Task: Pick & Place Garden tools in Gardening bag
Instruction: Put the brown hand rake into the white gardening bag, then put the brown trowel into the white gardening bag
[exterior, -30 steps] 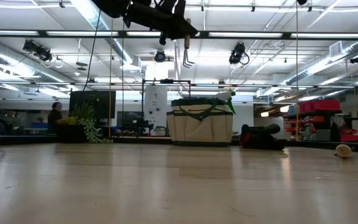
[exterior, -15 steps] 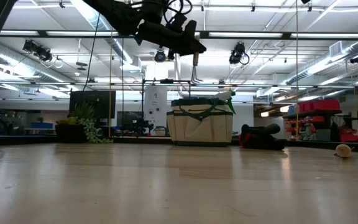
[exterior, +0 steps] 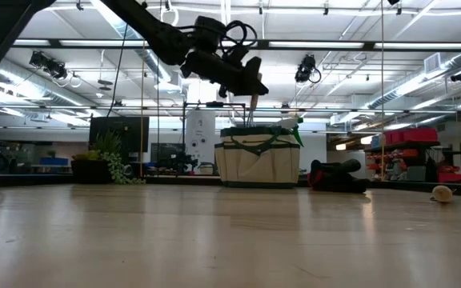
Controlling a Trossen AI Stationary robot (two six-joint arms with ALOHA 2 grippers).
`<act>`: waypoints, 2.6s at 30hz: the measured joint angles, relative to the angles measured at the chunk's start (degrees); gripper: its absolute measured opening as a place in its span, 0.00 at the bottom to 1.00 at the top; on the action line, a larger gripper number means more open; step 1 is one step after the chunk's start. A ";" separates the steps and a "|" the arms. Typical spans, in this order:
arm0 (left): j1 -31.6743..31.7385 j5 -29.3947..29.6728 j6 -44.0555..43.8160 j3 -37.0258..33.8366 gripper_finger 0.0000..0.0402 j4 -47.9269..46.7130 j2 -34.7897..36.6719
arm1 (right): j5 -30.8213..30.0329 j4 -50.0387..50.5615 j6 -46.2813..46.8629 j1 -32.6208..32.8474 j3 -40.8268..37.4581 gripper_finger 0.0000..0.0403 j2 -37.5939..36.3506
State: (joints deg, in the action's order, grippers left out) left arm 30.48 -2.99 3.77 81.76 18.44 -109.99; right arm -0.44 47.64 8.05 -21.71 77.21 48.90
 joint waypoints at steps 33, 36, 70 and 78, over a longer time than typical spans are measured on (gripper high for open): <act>0.17 0.83 1.36 -0.02 0.35 -1.64 -0.70 | 0.04 0.04 -0.61 0.00 0.00 0.00 0.04; 0.17 0.83 1.36 -0.02 0.35 -1.63 -0.70 | 0.04 0.04 -0.62 0.00 0.00 0.00 0.04; -4.41 4.38 -0.17 0.02 0.35 -19.22 13.71 | -0.10 -1.39 -1.41 0.02 0.00 0.00 0.93; -6.61 4.33 -0.09 0.02 0.35 -24.92 19.65 | -0.10 -1.29 -1.03 0.02 0.00 0.00 1.72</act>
State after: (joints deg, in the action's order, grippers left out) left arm 23.87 1.34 3.68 81.78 -6.48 -90.34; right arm -0.54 46.35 7.03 -21.69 77.21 50.63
